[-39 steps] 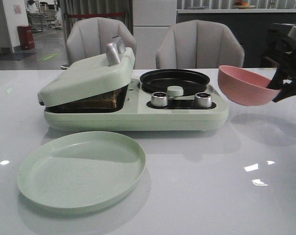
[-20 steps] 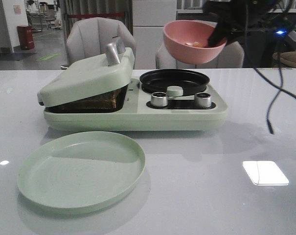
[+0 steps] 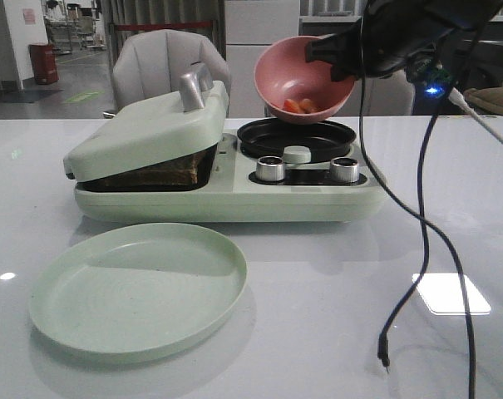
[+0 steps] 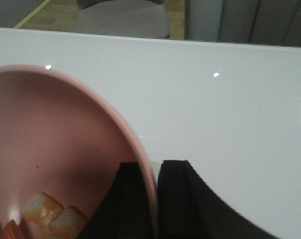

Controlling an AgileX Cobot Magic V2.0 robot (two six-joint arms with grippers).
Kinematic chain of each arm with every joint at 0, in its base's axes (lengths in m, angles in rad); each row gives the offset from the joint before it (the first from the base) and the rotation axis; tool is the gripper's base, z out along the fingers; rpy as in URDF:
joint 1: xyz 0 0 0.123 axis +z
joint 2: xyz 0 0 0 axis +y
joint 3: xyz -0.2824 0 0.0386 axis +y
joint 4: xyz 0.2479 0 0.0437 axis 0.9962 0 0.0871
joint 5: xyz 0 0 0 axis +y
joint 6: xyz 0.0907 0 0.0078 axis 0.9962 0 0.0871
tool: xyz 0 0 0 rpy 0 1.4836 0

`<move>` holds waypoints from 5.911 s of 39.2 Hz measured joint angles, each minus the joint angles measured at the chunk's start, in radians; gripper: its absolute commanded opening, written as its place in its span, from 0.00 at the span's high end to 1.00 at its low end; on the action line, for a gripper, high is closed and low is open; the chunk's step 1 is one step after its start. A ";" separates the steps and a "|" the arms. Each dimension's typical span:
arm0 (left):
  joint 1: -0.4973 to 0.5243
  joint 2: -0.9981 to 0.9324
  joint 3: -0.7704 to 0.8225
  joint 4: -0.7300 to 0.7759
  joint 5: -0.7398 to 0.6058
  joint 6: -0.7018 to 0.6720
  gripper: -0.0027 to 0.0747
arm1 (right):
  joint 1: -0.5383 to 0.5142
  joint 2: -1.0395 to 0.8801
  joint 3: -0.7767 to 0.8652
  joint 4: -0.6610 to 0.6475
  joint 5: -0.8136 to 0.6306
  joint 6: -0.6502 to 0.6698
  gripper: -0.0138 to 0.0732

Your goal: Make breakfast with bread and shrimp

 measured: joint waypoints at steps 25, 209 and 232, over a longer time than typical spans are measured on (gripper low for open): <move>0.000 0.000 0.000 0.000 0.000 0.000 0.56 | 0.040 -0.021 0.281 -0.429 -0.951 -0.008 0.70; 0.000 0.000 0.000 0.000 -0.002 0.000 0.56 | 0.073 -1.253 0.765 -0.319 0.417 0.249 0.35; 0.000 0.000 0.000 0.000 0.007 0.000 0.56 | 0.091 -1.954 1.234 -0.310 0.402 0.246 0.35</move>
